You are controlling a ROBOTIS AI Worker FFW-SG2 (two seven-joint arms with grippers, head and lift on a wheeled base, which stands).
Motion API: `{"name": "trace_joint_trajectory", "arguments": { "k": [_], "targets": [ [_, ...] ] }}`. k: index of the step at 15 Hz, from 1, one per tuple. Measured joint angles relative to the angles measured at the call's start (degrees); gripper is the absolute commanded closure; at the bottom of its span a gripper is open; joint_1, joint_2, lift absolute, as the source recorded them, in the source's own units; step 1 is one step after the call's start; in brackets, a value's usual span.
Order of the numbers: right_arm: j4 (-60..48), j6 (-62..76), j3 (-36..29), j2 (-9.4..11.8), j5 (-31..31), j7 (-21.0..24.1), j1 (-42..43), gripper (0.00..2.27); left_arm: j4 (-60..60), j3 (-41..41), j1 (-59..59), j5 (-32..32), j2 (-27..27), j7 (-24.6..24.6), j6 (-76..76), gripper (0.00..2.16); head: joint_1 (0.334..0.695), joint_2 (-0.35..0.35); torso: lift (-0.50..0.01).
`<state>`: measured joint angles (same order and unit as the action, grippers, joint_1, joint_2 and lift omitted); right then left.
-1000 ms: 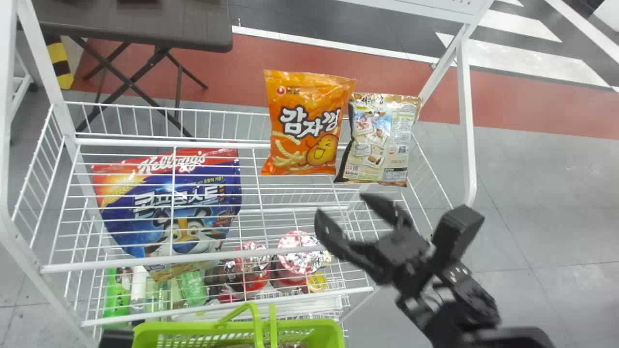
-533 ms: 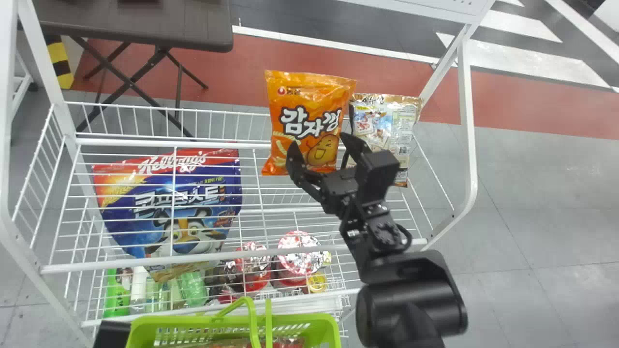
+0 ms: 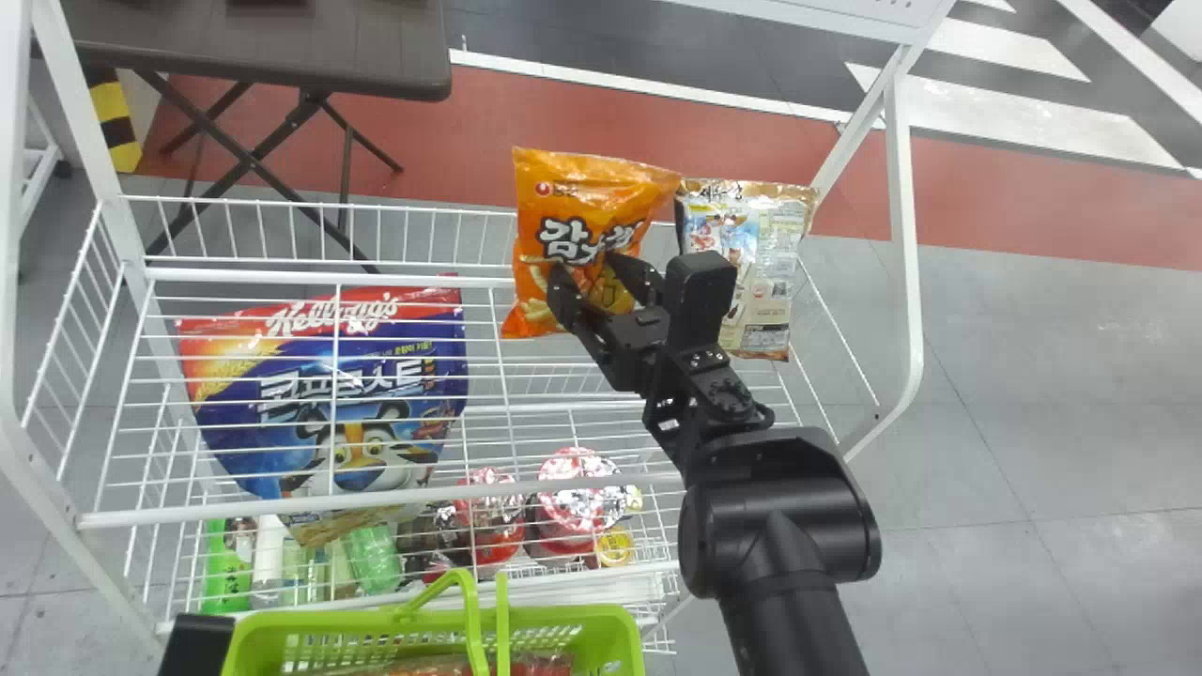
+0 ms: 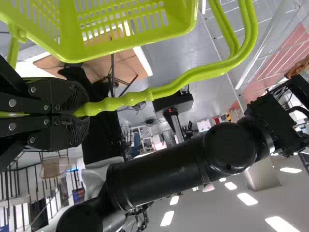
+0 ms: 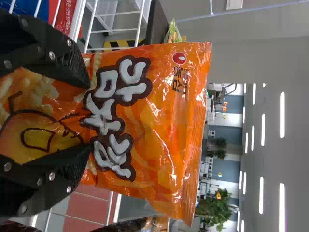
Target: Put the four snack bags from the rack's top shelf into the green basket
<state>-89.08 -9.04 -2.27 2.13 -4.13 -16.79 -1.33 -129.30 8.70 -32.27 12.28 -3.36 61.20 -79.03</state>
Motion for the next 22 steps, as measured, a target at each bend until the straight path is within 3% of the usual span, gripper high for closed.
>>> {"name": "trace_joint_trajectory", "arguments": {
  "k": [5, 9, 12, 15, 18, 22],
  "targets": [
    [-6.03, 0.54, -0.86, 0.22, 3.73, -0.91, -4.91, 2.23, -0.43, -0.06, -0.40, -0.03, 0.05, -0.40, -0.09, 2.15, 0.695, -0.350, 0.000],
    [-23.54, -9.16, -3.14, 0.57, 6.91, -5.88, -14.47, 2.23, -0.72, -0.22, -0.42, -0.06, 0.05, -0.72, -0.21, 2.15, 0.695, -0.350, 0.000],
    [-40.09, -22.71, -8.55, 0.59, 10.58, -12.02, -24.50, 2.23, -0.75, -0.93, -0.42, -0.06, 0.23, -0.82, -0.12, 2.15, 0.695, -0.350, 0.000],
    [-52.05, -41.61, -18.37, 0.82, 17.76, -17.64, -33.59, 2.23, -0.64, -1.50, -0.21, -0.06, 0.62, -1.22, 0.36, 2.15, 0.695, -0.350, 0.000],
    [-54.24, -62.20, -24.39, 2.77, 24.70, -20.67, -37.28, 2.23, -0.41, -1.55, -0.04, 0.06, 0.91, -1.72, 1.14, 2.15, 0.695, -0.350, 0.000],
    [-50.92, -76.86, -23.48, 4.30, 29.73, -24.09, -39.37, 2.23, -0.11, -1.00, 0.60, 0.03, 1.25, -2.16, 1.27, 2.15, 0.695, -0.350, 0.000]
  ]
}}
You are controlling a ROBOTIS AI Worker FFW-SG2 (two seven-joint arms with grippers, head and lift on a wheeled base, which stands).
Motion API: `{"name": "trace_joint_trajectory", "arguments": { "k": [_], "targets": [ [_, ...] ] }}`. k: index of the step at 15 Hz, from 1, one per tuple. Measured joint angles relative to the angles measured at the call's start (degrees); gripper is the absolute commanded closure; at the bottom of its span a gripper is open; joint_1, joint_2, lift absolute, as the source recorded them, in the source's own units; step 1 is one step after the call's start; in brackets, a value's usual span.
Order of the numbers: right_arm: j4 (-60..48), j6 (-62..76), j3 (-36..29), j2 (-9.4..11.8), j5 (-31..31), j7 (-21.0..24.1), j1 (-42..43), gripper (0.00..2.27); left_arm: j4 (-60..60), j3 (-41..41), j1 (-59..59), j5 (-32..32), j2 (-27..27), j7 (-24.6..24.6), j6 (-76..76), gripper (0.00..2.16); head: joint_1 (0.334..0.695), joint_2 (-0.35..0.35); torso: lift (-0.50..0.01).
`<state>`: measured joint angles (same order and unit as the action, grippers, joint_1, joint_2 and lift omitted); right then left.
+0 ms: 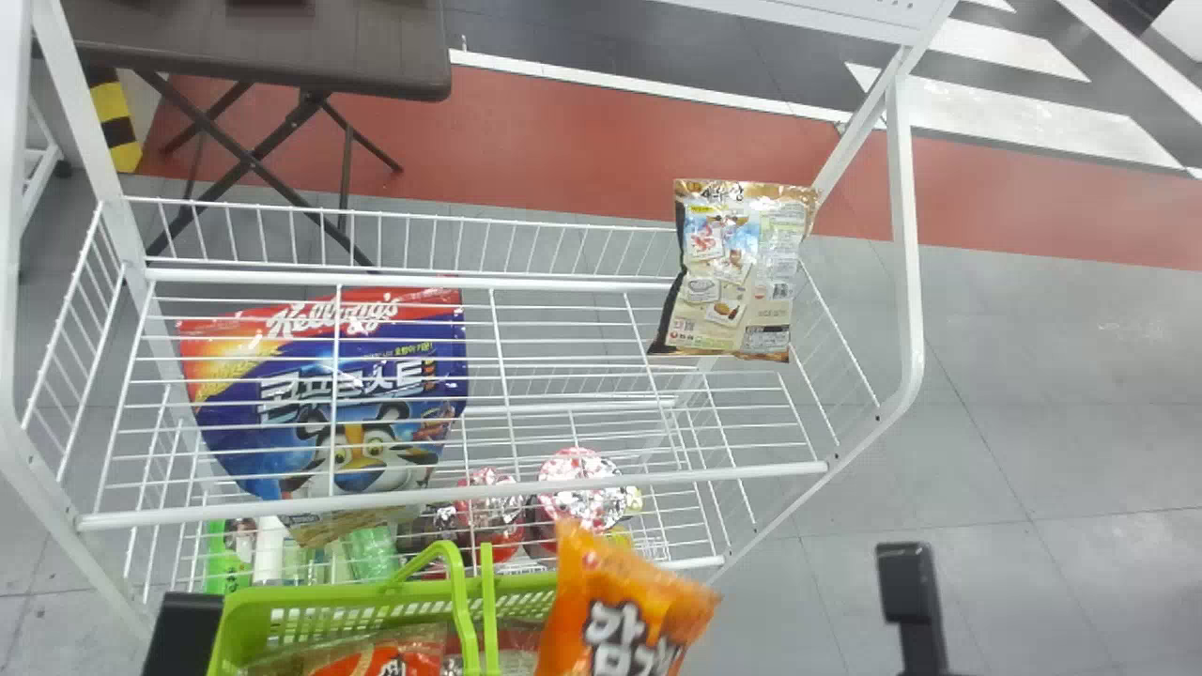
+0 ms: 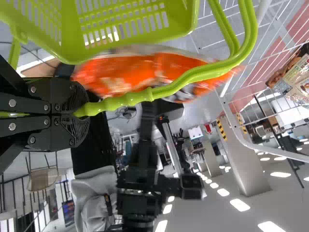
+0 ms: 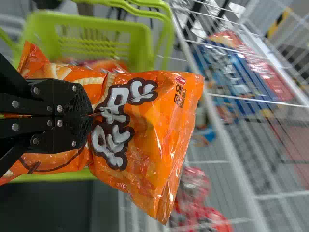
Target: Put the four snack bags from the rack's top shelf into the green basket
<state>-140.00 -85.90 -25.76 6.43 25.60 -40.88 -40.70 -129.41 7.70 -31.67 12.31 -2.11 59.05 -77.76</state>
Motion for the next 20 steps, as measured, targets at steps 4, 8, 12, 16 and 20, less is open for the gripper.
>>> {"name": "trace_joint_trajectory", "arguments": {
  "k": [4, 8, 12, 16, 20],
  "targets": [
    [3.03, 0.63, 9.56, 0.76, -1.47, 1.32, 0.42, 2.23, -0.73, 1.38, -0.29, -0.17, -0.18, 0.05, -0.48, 2.15, 0.695, -0.350, 0.000],
    [6.71, 6.35, 19.77, 0.20, -3.88, 3.11, 3.94, 2.22, -1.51, 3.73, -1.13, -0.91, -0.43, -0.20, -0.51, 2.15, 0.695, -0.350, 0.000],
    [11.00, 11.46, 26.21, 0.09, -6.43, 3.87, 6.01, 0.00, -1.71, 4.84, -1.36, -1.05, -0.63, -0.54, -0.44, 2.15, 0.695, -0.350, 0.000],
    [8.69, 10.21, 20.67, 0.71, -6.31, 1.61, 4.03, 0.06, -1.73, 4.70, -1.35, -1.05, -0.59, -0.54, -0.28, 2.15, 0.695, -0.350, 0.000],
    [4.11, 8.77, 11.33, 1.08, -5.29, -1.52, 2.21, 0.06, -1.63, 4.85, -1.00, -1.13, -0.46, -0.70, -0.29, 2.15, 0.695, -0.350, 0.000]
  ]
}}
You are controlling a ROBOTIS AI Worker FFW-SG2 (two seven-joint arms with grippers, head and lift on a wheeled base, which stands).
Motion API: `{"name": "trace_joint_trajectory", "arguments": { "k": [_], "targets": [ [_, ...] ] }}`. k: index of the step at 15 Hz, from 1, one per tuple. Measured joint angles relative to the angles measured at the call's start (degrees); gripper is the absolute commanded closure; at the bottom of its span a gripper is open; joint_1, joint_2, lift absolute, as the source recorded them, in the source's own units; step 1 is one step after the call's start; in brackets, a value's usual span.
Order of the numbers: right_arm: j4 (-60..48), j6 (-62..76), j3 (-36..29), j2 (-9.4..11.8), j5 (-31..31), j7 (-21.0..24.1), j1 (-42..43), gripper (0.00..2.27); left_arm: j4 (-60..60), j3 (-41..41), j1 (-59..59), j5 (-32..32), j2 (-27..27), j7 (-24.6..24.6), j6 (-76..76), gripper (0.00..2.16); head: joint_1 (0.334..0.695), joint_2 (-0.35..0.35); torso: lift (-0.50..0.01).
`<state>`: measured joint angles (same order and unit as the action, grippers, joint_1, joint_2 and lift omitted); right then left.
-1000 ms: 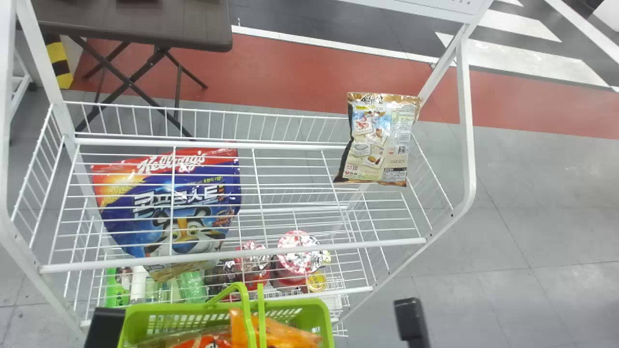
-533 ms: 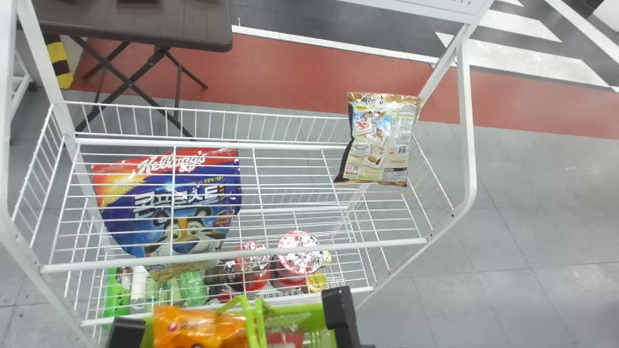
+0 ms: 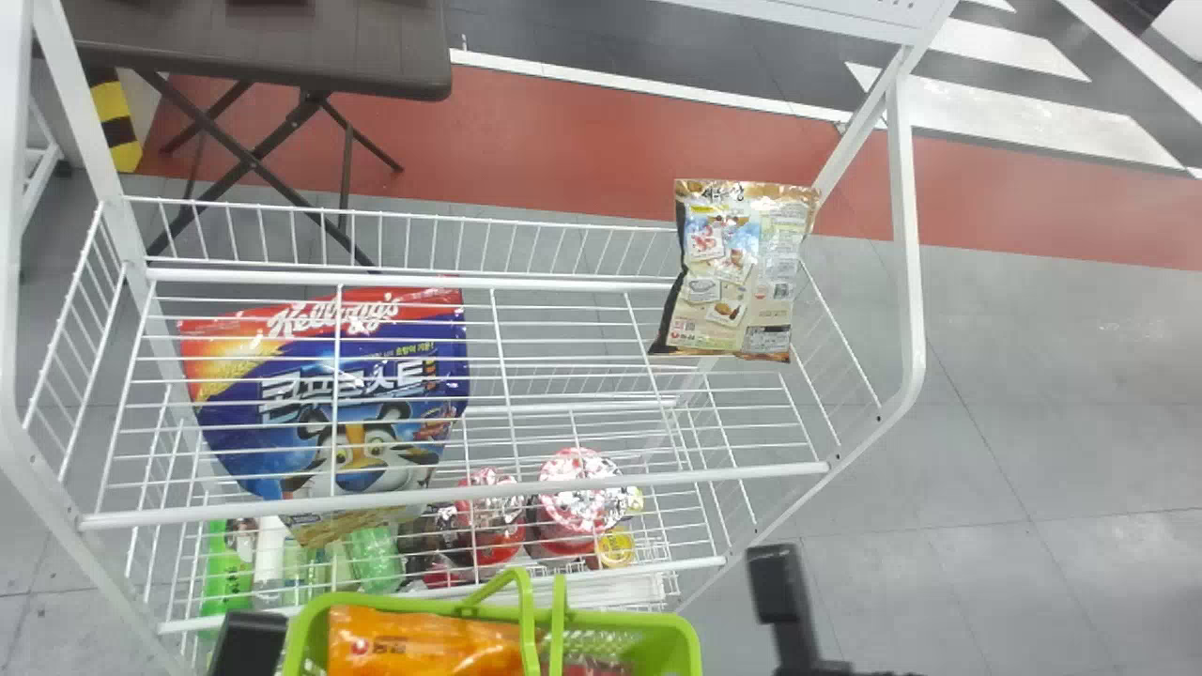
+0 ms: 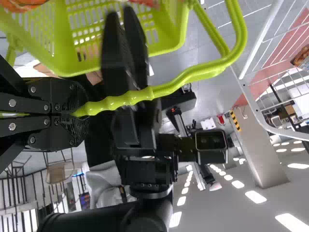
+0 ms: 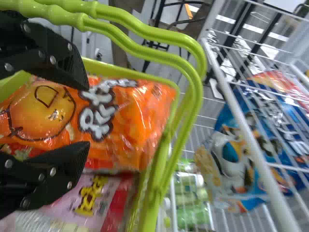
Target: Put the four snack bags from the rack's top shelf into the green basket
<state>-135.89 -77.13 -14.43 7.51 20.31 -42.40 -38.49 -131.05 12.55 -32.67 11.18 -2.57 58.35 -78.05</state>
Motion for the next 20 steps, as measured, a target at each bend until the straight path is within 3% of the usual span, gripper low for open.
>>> {"name": "trace_joint_trajectory", "arguments": {
  "k": [4, 9, 14, 17, 19, 20],
  "targets": [
    [1.12, 12.28, -7.16, -0.62, -0.20, 2.11, 1.86, 0.05, -0.14, -0.05, 0.06, -0.18, -0.14, -0.18, -0.54, 2.15, 0.695, -0.350, 0.000],
    [14.59, 52.56, -6.11, -2.25, -5.95, 12.78, 11.63, 0.05, -0.05, 0.22, 0.04, -0.52, -0.08, -0.78, -0.84, 2.15, 0.695, -0.350, 0.000],
    [31.36, 63.51, -2.57, -2.31, -16.08, 22.85, 26.66, 0.05, 0.19, 0.36, -0.10, -0.67, -0.31, -0.78, -0.84, 2.15, 0.695, -0.350, 0.000],
    [37.10, 67.66, -1.60, -2.28, -20.59, 28.99, 31.39, 0.06, 0.33, 0.31, 0.19, -0.89, -0.40, -0.70, -0.84, 2.15, 0.695, -0.350, 0.000],
    [39.19, 65.97, -1.47, -2.24, -22.38, 29.89, 33.49, 0.08, 0.48, 0.32, 0.55, -0.87, -0.51, -0.63, -1.04, 2.15, 0.695, -0.350, 0.000],
    [40.52, 63.03, -1.44, -2.23, -23.69, 29.82, 34.96, 0.26, 0.48, 0.32, 0.70, -0.78, -0.58, -0.54, -1.13, 2.15, 0.695, -0.350, 0.000]
  ]
}}
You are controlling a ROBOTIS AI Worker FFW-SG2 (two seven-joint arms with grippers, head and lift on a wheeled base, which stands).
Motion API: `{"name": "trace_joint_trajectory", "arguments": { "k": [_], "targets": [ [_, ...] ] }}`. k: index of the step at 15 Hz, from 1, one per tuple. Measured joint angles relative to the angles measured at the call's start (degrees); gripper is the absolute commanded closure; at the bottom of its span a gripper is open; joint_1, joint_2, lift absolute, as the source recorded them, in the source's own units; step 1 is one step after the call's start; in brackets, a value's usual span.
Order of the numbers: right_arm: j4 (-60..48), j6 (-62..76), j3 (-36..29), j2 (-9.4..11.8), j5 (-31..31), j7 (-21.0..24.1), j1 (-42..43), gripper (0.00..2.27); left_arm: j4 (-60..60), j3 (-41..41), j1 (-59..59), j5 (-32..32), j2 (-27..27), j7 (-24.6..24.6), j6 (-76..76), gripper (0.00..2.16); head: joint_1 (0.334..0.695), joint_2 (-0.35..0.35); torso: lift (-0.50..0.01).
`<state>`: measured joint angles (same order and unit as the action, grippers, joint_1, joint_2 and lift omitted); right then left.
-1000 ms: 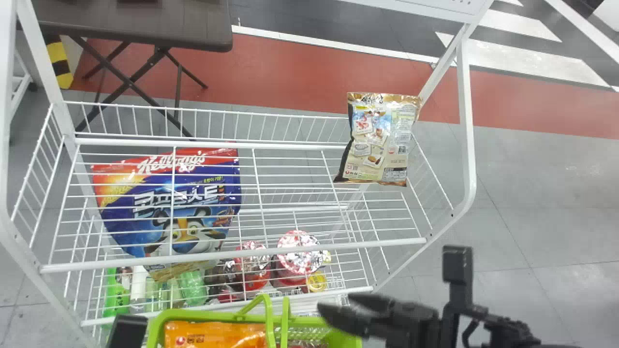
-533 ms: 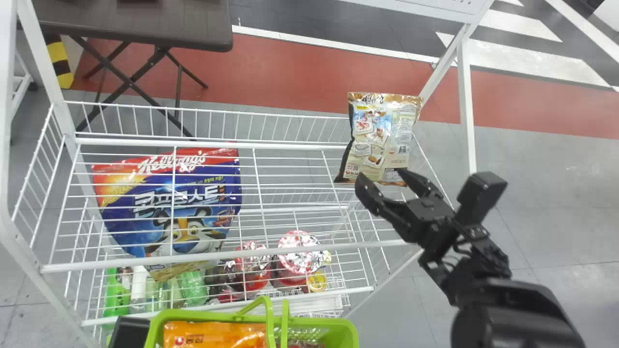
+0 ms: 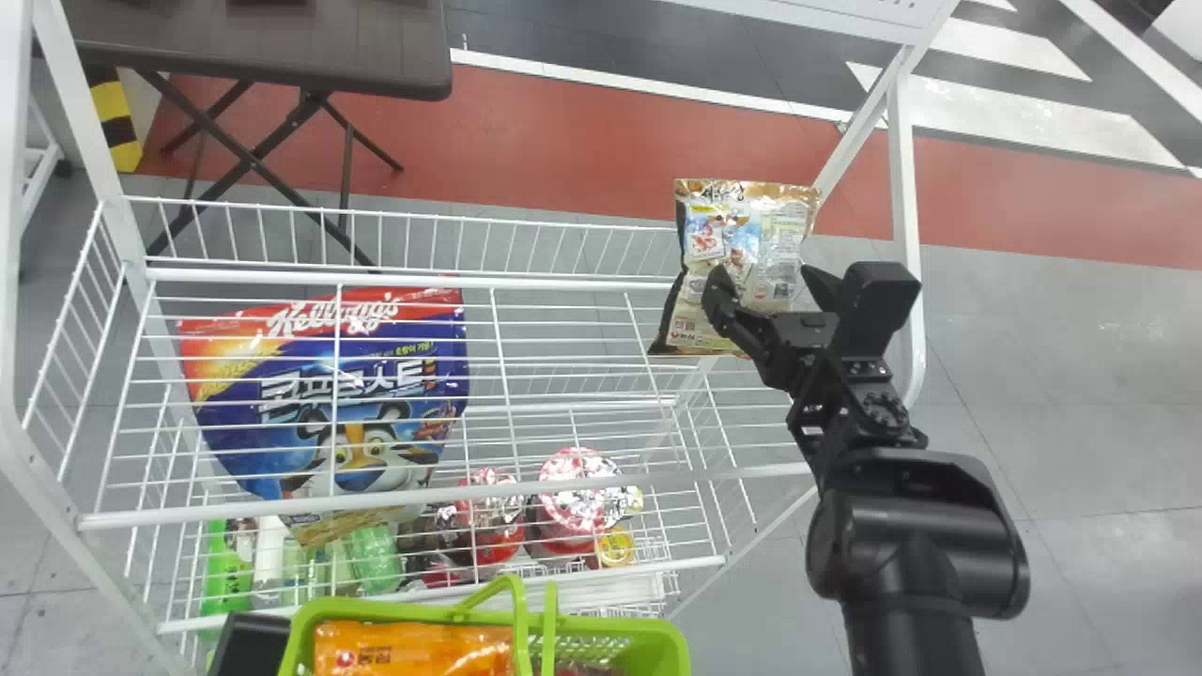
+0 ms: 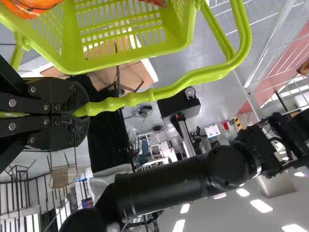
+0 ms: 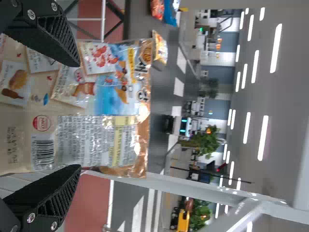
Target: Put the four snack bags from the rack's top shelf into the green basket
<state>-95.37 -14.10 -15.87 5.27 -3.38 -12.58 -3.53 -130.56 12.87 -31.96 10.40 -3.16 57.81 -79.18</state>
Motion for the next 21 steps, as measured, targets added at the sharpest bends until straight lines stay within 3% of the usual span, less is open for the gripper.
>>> {"name": "trace_joint_trajectory", "arguments": {
  "k": [1, 3, 6, 13, 21],
  "targets": [
    [0.92, -2.51, -0.04, 0.01, -0.69, -0.49, 0.95, 0.67, 0.00, 0.00, 0.13, 0.05, -0.07, 0.04, -0.04, 2.15, 0.695, -0.350, 0.000],
    [1.88, -6.72, -0.34, 0.23, -1.08, -3.68, 1.84, 2.14, 0.09, 0.00, 0.40, 0.14, -0.16, 0.04, -0.08, 2.15, 0.695, -0.350, 0.000],
    [1.69, -8.27, -1.42, 0.16, 1.06, -8.30, 1.30, 2.22, 0.14, -0.03, 0.57, 0.15, -0.18, 0.00, -0.29, 2.15, 0.695, -0.350, 0.000],
    [-14.98, -6.24, -2.97, 0.00, 9.68, -9.57, -10.20, 2.22, 0.42, -0.05, 1.11, -0.11, -0.01, -0.78, -0.41, 2.15, 0.695, -0.350, 0.000],
    [-44.62, -43.47, -10.31, -0.25, 25.09, -19.53, -29.10, 2.22, 0.48, -1.74, 2.04, 0.20, 0.36, -1.50, -1.29, 2.15, 0.695, -0.350, 0.000]
  ]
}}
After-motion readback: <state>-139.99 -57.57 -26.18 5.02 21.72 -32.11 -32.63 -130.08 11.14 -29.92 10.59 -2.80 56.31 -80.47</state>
